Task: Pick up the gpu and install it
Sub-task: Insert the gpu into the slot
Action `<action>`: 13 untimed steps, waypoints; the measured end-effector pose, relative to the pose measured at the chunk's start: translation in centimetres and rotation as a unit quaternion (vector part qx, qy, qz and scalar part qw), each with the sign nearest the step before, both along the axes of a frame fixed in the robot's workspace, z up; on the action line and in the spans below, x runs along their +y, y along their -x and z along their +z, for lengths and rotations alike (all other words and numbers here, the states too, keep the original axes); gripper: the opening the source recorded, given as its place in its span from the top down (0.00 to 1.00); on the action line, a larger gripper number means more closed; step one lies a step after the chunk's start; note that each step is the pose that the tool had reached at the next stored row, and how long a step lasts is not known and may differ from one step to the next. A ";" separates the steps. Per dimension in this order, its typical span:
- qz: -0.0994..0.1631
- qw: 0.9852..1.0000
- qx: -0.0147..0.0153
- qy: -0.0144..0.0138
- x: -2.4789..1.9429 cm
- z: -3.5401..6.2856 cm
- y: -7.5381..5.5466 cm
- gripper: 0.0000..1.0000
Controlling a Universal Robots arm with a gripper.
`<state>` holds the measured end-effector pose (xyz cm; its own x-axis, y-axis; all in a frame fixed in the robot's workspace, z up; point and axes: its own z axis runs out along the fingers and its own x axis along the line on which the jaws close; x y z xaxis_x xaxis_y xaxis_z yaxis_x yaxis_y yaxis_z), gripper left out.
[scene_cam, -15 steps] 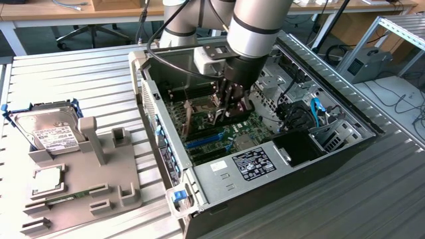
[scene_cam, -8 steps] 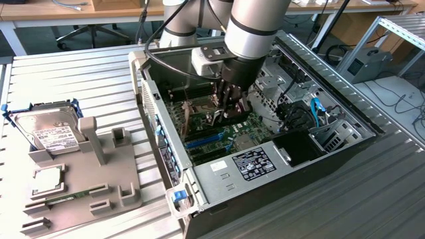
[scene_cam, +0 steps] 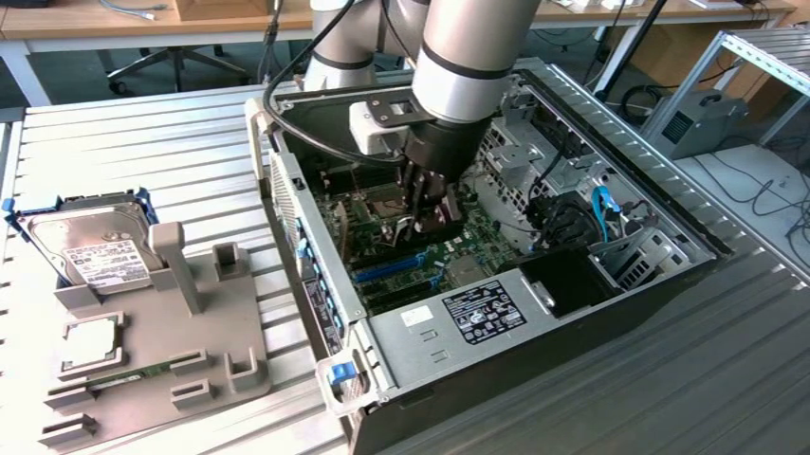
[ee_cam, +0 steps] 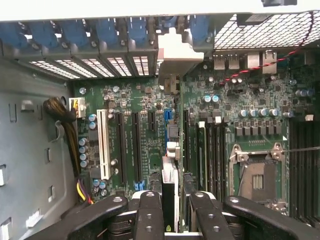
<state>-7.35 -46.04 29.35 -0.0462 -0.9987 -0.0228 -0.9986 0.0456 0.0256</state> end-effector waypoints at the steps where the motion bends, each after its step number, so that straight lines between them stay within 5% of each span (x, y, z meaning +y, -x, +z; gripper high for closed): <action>1: 0.000 1.000 0.000 0.000 0.00 -0.14 0.1 0.74; 13: 0.000 1.000 0.000 0.000 -0.26 -1.58 0.9 0.74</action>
